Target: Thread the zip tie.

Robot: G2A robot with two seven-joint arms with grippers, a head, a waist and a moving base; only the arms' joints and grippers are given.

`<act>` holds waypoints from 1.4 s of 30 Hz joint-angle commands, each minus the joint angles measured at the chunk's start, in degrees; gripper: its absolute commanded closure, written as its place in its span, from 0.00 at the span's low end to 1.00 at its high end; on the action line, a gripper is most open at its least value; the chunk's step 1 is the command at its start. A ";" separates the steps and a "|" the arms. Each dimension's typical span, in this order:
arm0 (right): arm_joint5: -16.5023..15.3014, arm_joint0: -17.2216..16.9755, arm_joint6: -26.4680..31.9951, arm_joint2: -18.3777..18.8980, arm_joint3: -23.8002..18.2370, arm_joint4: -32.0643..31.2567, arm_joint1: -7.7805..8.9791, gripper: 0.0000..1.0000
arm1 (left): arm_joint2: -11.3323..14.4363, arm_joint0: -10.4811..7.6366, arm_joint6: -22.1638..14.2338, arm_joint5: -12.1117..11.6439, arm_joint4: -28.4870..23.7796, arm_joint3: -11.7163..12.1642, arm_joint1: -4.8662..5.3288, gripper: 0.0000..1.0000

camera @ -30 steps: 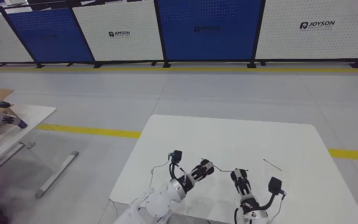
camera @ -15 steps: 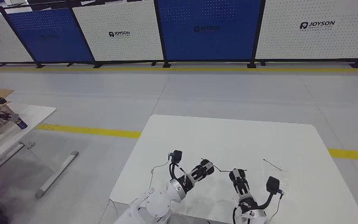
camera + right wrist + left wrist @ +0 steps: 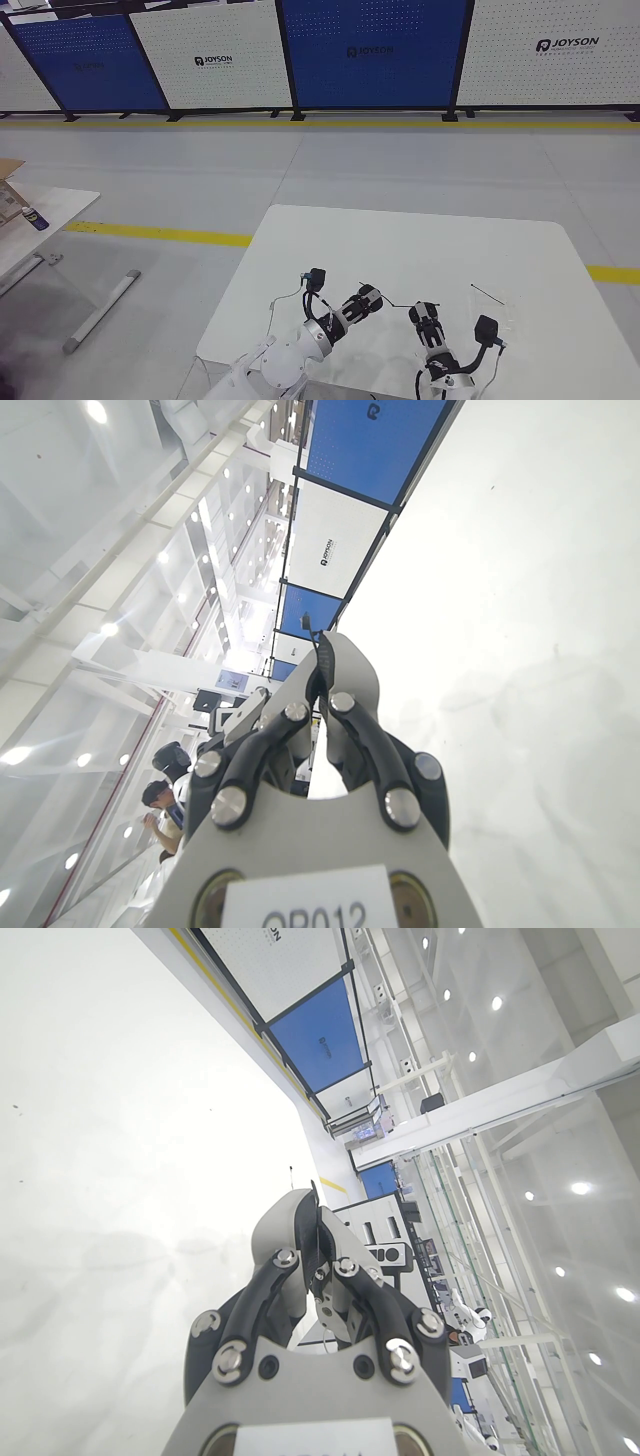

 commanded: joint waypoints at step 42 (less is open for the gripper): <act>-3.43 0.70 0.84 -0.58 1.67 5.43 -2.15 1.00 | 1.07 0.61 3.75 -3.97 -1.25 0.04 -0.55 1.00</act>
